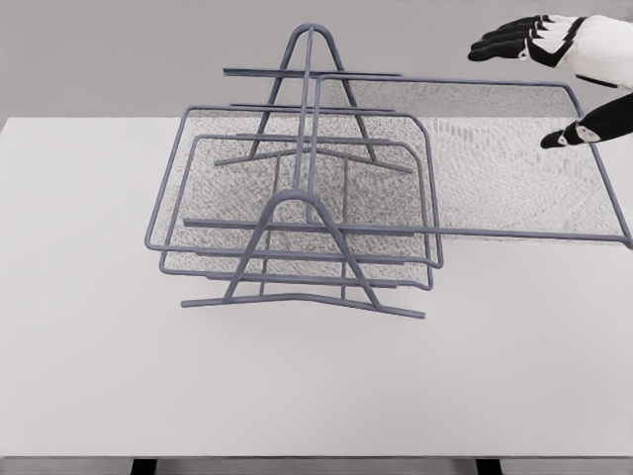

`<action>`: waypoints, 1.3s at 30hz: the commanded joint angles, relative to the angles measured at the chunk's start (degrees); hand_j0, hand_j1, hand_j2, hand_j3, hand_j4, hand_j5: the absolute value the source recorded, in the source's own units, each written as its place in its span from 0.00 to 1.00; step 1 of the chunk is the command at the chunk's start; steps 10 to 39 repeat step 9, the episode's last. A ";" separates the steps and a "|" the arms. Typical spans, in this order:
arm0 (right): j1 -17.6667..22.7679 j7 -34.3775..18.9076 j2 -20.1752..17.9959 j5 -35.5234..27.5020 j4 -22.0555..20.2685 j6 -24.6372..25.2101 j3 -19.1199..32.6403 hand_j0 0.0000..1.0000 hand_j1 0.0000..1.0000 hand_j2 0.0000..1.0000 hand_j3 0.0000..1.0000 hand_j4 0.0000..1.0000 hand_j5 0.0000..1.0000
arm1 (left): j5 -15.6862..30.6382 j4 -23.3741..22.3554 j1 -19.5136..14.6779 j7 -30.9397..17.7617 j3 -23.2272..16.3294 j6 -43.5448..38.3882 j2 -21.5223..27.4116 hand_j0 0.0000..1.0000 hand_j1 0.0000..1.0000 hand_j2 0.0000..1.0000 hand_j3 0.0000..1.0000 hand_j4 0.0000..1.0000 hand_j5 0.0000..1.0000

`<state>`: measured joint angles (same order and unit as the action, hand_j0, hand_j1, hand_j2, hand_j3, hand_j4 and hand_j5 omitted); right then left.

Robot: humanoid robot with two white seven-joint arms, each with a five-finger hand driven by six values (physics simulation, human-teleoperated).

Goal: Pull out the upper folder box with right arm

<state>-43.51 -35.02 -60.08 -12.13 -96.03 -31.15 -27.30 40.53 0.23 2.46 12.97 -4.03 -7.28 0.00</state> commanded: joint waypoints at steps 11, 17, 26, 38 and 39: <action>1.58 0.02 3.83 -0.44 -0.38 -1.02 -4.25 1.00 1.00 1.00 1.00 1.00 1.00 | -0.01 0.04 0.00 0.04 -0.01 -0.01 0.00 1.00 1.00 1.00 1.00 1.00 1.00; 1.58 0.02 3.83 -0.44 -0.38 -1.02 -4.25 1.00 1.00 1.00 1.00 1.00 1.00 | -0.01 0.04 0.00 0.04 -0.01 -0.01 0.00 1.00 1.00 1.00 1.00 1.00 1.00; 1.58 0.02 3.83 -0.44 -0.38 -1.02 -4.25 1.00 1.00 1.00 1.00 1.00 1.00 | -0.01 0.04 0.00 0.04 -0.01 -0.01 0.00 1.00 1.00 1.00 1.00 1.00 1.00; 1.58 0.02 3.83 -0.44 -0.38 -1.02 -4.25 1.00 1.00 1.00 1.00 1.00 1.00 | -0.01 0.04 0.00 0.04 -0.01 -0.01 0.00 1.00 1.00 1.00 1.00 1.00 1.00; 1.58 0.02 3.83 -0.44 -0.38 -1.02 -4.25 1.00 1.00 1.00 1.00 1.00 1.00 | -0.01 0.04 0.00 0.04 -0.01 -0.01 0.00 1.00 1.00 1.00 1.00 1.00 1.00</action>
